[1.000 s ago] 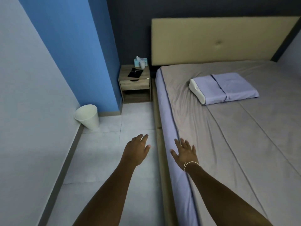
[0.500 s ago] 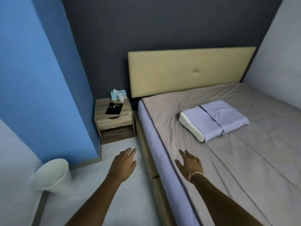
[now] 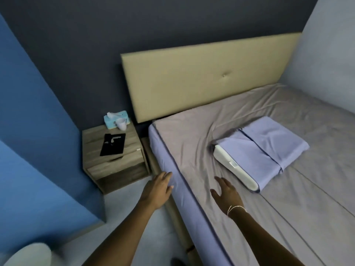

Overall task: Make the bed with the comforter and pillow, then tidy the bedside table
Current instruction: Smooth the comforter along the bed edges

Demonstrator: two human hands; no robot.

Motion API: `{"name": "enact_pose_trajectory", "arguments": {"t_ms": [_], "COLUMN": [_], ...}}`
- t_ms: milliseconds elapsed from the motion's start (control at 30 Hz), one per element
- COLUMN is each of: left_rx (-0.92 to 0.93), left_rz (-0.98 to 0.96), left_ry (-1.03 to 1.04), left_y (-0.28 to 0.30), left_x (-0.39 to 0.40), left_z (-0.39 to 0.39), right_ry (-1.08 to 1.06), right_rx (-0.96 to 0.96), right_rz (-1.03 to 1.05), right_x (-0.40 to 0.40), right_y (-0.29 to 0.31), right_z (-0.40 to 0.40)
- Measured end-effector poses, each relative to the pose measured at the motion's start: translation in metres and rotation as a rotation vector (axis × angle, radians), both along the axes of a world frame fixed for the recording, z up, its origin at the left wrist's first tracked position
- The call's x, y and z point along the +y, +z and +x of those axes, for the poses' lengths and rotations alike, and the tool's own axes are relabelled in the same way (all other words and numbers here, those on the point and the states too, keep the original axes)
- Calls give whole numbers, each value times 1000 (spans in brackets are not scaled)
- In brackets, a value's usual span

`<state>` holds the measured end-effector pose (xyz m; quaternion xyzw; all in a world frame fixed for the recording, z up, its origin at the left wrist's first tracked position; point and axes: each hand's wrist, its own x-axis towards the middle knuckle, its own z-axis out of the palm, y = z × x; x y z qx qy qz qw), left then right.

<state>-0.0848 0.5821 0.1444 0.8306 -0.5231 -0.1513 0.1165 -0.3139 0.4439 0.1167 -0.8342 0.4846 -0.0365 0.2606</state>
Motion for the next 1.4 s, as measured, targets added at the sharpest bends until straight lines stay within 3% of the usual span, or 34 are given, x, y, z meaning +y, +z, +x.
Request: {"name": "enact_pose_trajectory", "arguments": {"t_ms": [367,667,833,1033,1233,1400], "left_rx": [-61,-62,-81,-61,-38,-37], "left_rz": [59,217,282,361,355,208], "left_ry": [-34,-319,-509,-573,-492,-414], "left_y": [-15,-81,-97,-139,-247,-318], "left_x": [-156,-321,-404,-472,-512,-554], "left_z": [184,351,416,457,491,500], "right_ry": [-43,-292,-440,-511,-440,-390], "right_rx": [-17,0,64,87,73,35], "right_rz": [49,125,244,305,319,278], "right_x": [-126,-235,-267,-296,-348,-373], "right_y": [-11,-72,-86,-100,-190,-282], "right_z": [176,320,385,441,486,532]}}
